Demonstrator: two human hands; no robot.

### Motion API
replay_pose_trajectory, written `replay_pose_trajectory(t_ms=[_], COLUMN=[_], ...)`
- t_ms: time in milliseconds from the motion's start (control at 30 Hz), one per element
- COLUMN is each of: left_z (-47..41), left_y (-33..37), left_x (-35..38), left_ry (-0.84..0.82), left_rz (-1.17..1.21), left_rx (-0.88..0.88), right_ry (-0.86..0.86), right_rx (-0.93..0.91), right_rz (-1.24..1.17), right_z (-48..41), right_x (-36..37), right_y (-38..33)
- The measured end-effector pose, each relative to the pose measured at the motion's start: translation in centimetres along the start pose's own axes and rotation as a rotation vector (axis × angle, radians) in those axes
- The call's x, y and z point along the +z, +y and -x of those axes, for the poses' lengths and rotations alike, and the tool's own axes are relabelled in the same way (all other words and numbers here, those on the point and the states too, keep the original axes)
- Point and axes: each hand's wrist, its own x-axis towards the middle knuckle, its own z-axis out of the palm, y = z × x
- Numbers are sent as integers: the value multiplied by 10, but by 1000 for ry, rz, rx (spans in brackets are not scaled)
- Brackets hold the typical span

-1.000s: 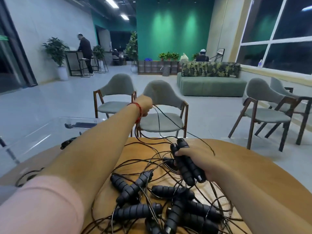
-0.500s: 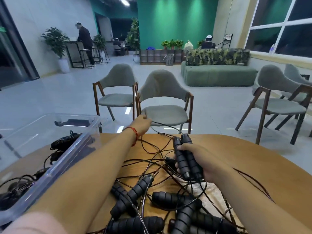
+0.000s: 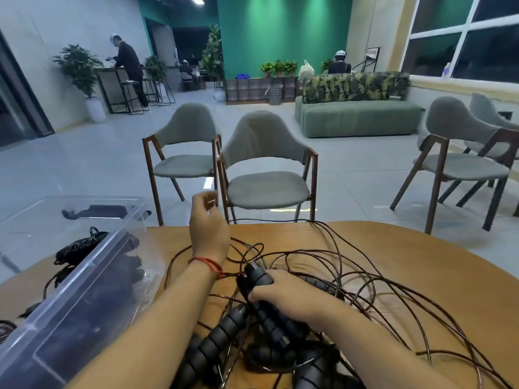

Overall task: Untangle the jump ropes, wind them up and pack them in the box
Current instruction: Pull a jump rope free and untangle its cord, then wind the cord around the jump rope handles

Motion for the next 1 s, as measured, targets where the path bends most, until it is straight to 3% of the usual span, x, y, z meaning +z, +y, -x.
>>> replay_pose_trajectory(t_ms=[200, 300, 433, 567, 633, 700, 800, 900, 1000], left_z=[-10, 7, 19, 22, 23, 19, -5, -37, -55], left_y=[29, 27, 14, 6, 11, 17, 24, 20, 19], left_x=[60, 112, 169, 194, 197, 201, 195, 174, 155], left_ry=[-801, -1062, -1192, -1284, -1343, -1291, -1122, -1028, -962], left_rz=[-420, -745, -1124, -1255, -1259, -1203, -1073, -799, -602], left_rx=[232, 562, 939, 1070, 1033, 896, 453, 21, -144], right_ry=[-24, -18, -38, 11, 12, 2, -12, 11, 16], right_rx=[26, -7, -161, -264, -262, -177, -71, -38, -1], right_rz=[-166, -157, -133, -16, 46, 69, 115, 127, 151], right_z=[-15, -19, -20, -13, -12, -13, -13, -10, -7], right_x=[-7, -5, -7, -7, -6, -7, -10, -12, -9], right_y=[19, 23, 28, 19, 16, 16, 15, 14, 11])
